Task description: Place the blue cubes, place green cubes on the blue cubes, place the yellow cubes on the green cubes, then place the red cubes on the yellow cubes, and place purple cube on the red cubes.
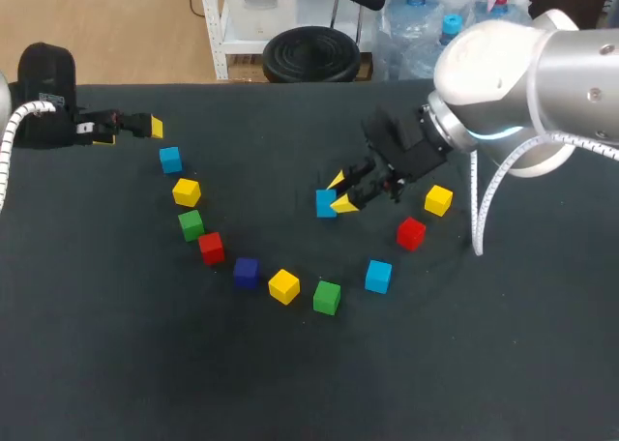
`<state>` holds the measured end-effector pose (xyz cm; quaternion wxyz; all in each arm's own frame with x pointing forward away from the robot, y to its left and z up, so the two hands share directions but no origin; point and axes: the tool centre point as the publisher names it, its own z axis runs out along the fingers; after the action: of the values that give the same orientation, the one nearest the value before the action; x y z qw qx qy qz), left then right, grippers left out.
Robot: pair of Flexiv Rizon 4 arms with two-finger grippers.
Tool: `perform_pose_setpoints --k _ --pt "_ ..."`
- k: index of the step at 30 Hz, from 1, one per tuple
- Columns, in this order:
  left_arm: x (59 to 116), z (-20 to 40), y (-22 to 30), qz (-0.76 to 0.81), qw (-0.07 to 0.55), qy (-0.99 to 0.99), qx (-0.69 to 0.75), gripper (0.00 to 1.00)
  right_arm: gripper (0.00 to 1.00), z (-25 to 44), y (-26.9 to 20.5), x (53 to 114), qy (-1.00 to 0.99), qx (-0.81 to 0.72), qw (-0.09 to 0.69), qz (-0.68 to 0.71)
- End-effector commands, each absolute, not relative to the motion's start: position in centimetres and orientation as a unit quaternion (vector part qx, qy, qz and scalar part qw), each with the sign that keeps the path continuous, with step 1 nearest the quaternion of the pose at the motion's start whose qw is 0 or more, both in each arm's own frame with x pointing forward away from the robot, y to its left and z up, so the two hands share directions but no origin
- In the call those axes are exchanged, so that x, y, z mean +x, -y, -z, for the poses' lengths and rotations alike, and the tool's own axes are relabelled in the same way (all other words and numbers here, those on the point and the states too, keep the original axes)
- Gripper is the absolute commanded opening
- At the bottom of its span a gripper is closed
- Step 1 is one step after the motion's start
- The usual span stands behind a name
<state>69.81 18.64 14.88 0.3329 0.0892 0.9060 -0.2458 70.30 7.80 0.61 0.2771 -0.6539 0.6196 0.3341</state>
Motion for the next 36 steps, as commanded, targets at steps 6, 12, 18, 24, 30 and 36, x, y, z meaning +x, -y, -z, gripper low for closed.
perform_pose_setpoints --k 6,12,18,24,30,36 --pt "69.9 -15.0 -18.53 0.243 0.33 -0.908 0.088 1.0 0.0 -0.4 -7.77 70.85 -0.621 -0.653 0.275 -0.335" --pt "69.9 -15.0 -18.53 0.243 0.33 -0.908 0.088 1.0 0.0 -0.32 -7.82 70.79 -0.621 -0.653 0.273 -0.336" --pt "69.9 -15.0 -18.53 0.243 0.33 -0.908 0.088 1.0 0.0 -0.13 -7.89 70.55 -0.621 -0.655 0.269 -0.336" --pt "69.9 -15.0 -18.53 0.243 0.33 -0.908 0.088 1.0 0.0 0.13 -7.91 70.44 -0.622 -0.656 0.266 -0.336" --pt "69.9 -15.0 -18.53 0.243 0.33 -0.908 0.088 1.0 0.0 0.12 -7.93 70.63 -0.623 -0.654 0.268 -0.335" --pt "69.9 -15.0 -18.53 0.243 0.33 -0.908 0.088 1.0 0.0 0.13 -7.97 70.81 -0.625 -0.651 0.27 -0.335"
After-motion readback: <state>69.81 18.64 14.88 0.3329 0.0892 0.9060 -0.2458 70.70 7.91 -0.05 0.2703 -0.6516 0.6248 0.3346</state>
